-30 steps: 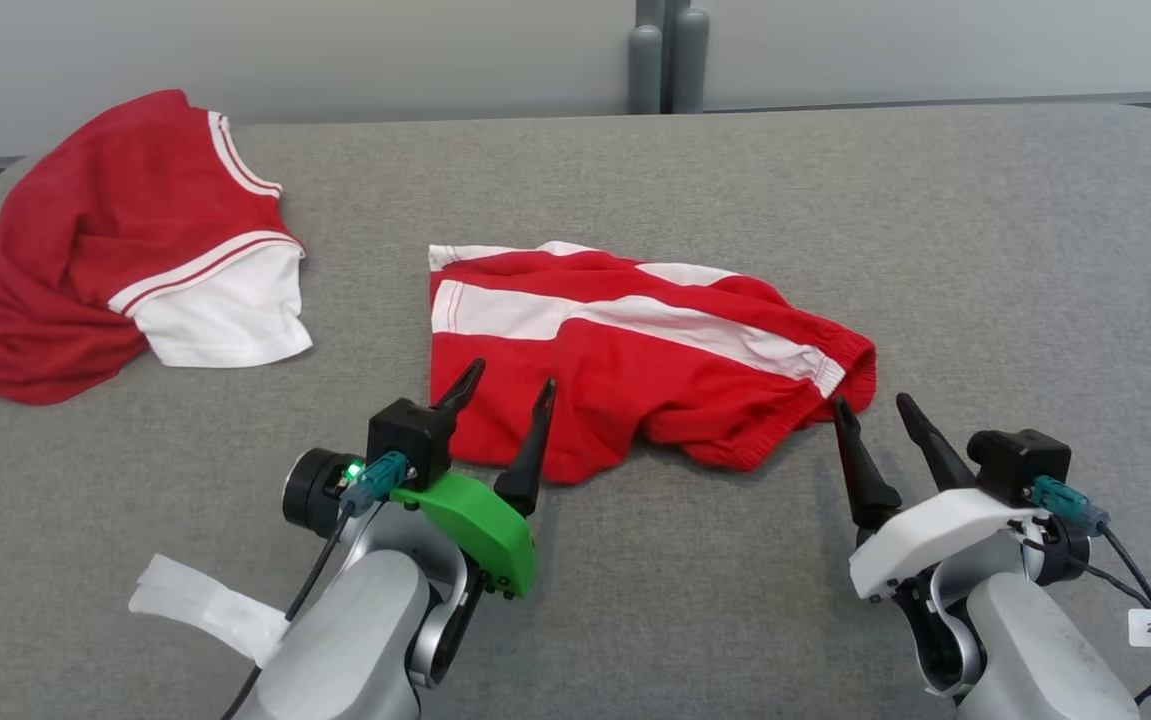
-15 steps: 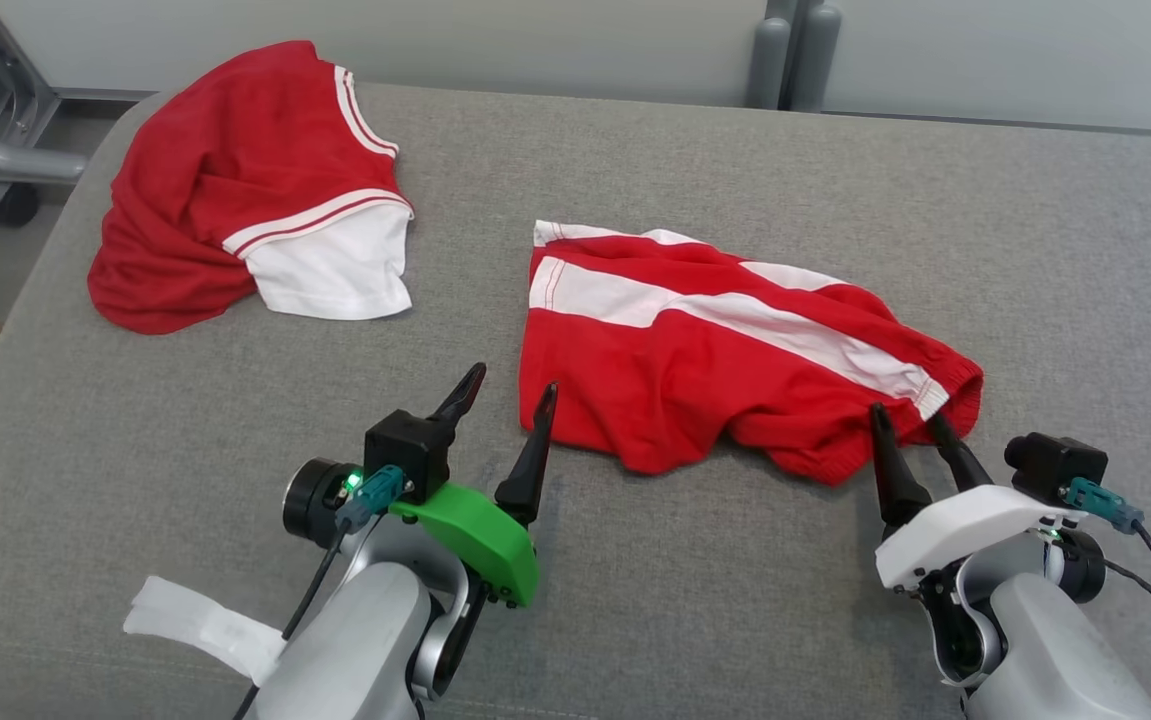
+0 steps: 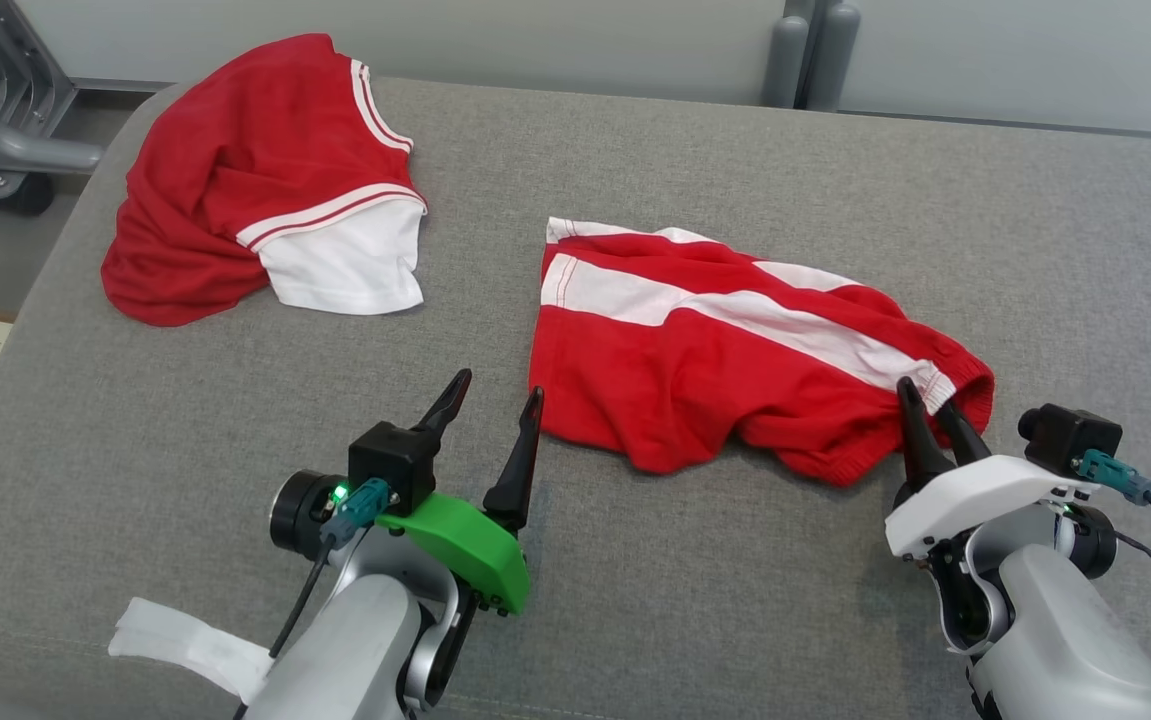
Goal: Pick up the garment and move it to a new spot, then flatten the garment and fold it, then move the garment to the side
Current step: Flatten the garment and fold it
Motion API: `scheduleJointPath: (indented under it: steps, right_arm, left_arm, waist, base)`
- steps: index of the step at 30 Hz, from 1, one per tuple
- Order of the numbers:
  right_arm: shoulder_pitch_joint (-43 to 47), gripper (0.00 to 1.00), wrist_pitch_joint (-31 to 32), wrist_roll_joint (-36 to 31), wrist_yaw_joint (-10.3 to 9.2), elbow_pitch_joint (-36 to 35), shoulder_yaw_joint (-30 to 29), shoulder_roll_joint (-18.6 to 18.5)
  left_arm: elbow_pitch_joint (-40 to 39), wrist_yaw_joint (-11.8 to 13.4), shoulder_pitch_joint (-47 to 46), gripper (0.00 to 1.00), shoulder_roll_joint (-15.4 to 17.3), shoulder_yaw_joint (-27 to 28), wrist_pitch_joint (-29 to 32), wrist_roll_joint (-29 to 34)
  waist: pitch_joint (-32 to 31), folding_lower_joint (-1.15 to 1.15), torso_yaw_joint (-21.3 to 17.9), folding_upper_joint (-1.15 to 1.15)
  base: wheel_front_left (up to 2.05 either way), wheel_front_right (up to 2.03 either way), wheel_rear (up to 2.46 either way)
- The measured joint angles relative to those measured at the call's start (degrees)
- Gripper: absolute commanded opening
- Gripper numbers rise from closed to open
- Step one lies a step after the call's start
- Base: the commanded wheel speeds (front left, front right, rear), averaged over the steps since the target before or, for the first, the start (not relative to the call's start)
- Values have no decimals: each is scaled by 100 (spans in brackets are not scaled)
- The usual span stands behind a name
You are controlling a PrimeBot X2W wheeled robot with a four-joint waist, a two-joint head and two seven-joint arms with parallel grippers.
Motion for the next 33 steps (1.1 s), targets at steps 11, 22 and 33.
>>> scheduleJointPath:
  steps: [11,22,33]
  right_arm:
    - [-120,0,0,-167,0,103,-65,-41]
    - [-274,0,0,-654,203,-365,447,-90]
    - [-107,0,0,-1169,305,-762,1341,-135]
  left_arm:
    - [-92,10,89,100,36,181,-1,11]
    - [-258,53,296,100,63,619,-1,-146]
    - [78,44,165,100,26,1085,470,-1023]
  waist:
    - [38,0,-68,0]
    - [34,0,-344,0]
    - [79,0,-975,0]
  base:
    - [0,0,0]
    - [0,0,0]
    - [0,0,0]
